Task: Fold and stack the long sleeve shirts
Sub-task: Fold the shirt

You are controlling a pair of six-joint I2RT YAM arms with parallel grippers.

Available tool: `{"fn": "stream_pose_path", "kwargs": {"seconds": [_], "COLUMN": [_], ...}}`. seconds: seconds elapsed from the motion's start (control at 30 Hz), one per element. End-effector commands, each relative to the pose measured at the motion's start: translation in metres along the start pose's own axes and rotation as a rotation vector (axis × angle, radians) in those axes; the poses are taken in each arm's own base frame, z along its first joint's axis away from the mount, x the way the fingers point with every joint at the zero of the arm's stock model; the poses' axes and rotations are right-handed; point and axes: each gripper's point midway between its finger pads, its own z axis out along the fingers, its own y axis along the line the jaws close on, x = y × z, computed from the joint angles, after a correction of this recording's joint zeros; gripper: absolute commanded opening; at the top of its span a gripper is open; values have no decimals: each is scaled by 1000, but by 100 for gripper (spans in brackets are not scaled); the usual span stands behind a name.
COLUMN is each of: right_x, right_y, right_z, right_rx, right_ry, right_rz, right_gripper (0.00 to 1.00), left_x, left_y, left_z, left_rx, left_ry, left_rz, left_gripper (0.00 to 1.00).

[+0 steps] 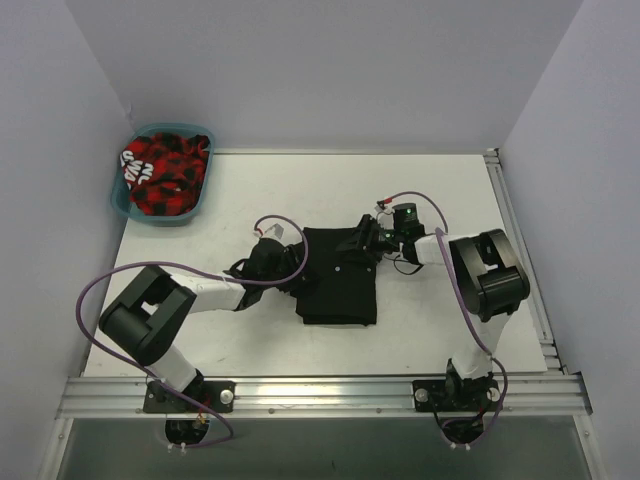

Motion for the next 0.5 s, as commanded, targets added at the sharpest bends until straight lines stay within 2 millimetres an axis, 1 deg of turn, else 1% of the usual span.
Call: {"fn": "stream_pose_path", "kwargs": {"seconds": [0.0,0.03,0.07,0.1,0.13,0.17,0.2,0.23,0.27,0.3,0.33,0.37,0.4,0.43,0.47], "right_x": [-15,-9,-9,-1,6,8,14,24,34,38,49,59,64,67,77], "right_y": [26,32,48,50,59,73,79,77,89,91,88,91,87,85,67], "right_z": [-16,-20,-30,-34,-36,-45,-47,-49,-51,-51,-50,-48,-46,-44,-38], "right_rx": [20,25,4,4,-11,-36,-43,-39,-60,-58,-55,-64,-60,-60,-30], "right_ry": [-55,-43,-58,-52,-50,-68,-69,-64,-59,-67,-52,-35,-26,-29,-4], "right_rz": [-59,-55,-80,-66,-76,-97,-95,-88,-113,-118,-106,-112,-103,-94,-62], "right_gripper": [49,49,49,49,49,49,49,49,49,49,49,49,49,49,49], "left_x": [-10,-4,-3,3,13,17,27,38,42,50,55,62,69,75,82], "left_y": [-42,-41,-42,-54,-47,-47,-56,-49,-43,-44,-44,-34,-26,-27,-20], "left_z": [-20,-25,-29,-40,-46,-50,-60,-63,-64,-68,-68,-67,-63,-61,-59], "left_rx": [78,57,43,70,48,49,81,75,58,71,79,60,43,55,42], "left_ry": [-7,7,-5,-6,15,14,22,43,30,40,46,53,70,81,103], "left_rz": [132,160,178,202,206,206,217,197,190,189,171,166,162,146,138], "left_gripper": [49,52,53,55,55,55,55,55,54,53,52,49,49,48,47]}}
